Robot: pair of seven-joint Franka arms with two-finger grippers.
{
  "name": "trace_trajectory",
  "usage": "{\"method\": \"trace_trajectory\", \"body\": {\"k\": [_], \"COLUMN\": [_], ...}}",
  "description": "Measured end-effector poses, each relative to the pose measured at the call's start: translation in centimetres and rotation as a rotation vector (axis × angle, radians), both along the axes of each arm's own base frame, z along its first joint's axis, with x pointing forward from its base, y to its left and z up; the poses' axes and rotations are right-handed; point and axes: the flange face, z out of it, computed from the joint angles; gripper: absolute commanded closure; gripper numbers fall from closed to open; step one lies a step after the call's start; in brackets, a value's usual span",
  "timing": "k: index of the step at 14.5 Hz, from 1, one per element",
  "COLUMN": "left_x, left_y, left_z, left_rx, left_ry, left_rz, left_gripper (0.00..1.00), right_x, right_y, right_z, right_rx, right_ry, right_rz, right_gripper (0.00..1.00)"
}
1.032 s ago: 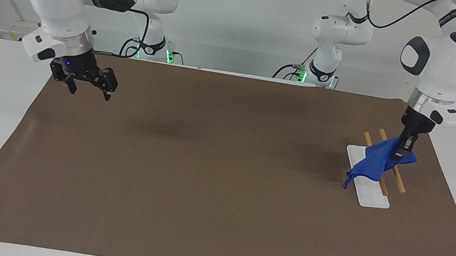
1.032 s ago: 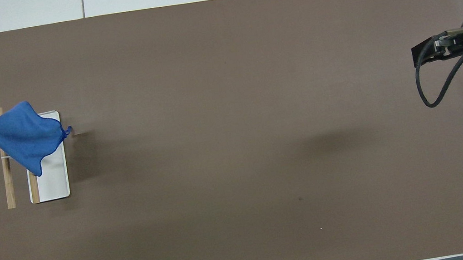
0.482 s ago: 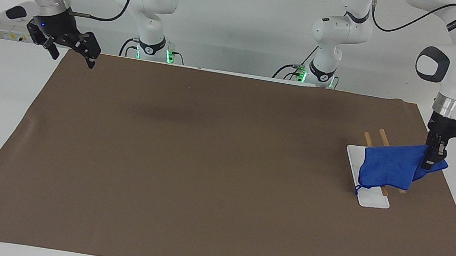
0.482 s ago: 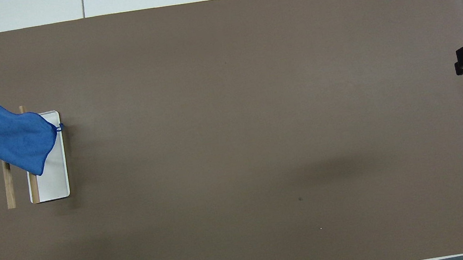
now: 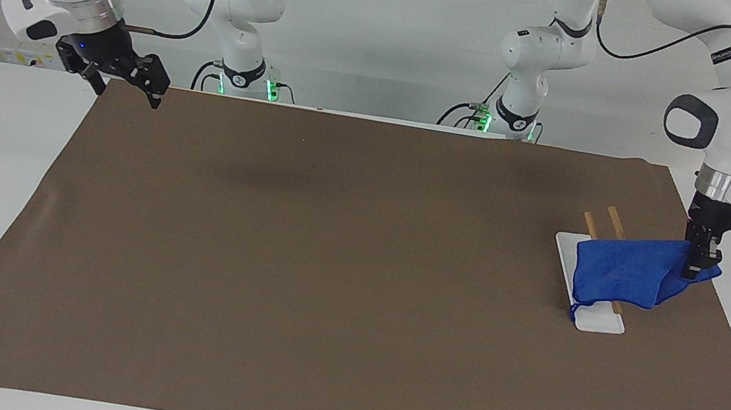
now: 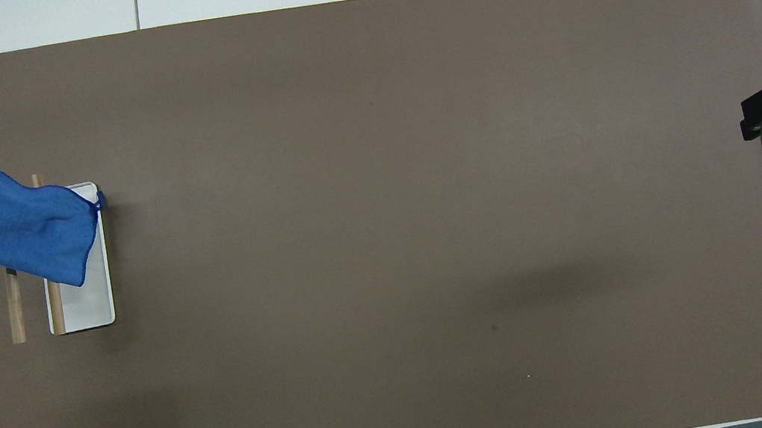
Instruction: Right arm passes towel to left arm to hang
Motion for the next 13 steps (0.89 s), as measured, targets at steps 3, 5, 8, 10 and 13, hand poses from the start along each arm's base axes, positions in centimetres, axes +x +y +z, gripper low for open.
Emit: {"method": "trace_trajectory", "body": {"k": [3,5,8,10,13], "left_x": [-1.0,-1.4,-1.6,-1.4,0.0], "left_y": [1.2,1.7,2.4,2.6,2.7], "left_z": [-2.0,-2.5,-2.5,-2.0,1.8], "left_rx": [-0.004,-0.006,-0.007,-0.009,-0.012], "left_ry": [0.014,0.024,0.025,0.032,0.052], "left_rz": [0.025,0.036,0.049,0.051,0.048], "left_gripper": [1.0,0.15,0.0,0.0,0.0], "right_x": [-0.3,-0.4,-0.6,-0.6,-0.7], "right_y": [0.4,0.6,0.6,0.6,0.6], "right_z": [0.6,0.7,0.8,0.8,0.8], "right_rx": [0.005,0.027,0.032,0.032,0.032], "right_ry": [-0.005,0.0,0.004,0.007,0.01], "right_rz": [0.006,0.005,0.005,0.005,0.005], "right_gripper": [0.0,0.0,0.0,0.0,0.0]}}
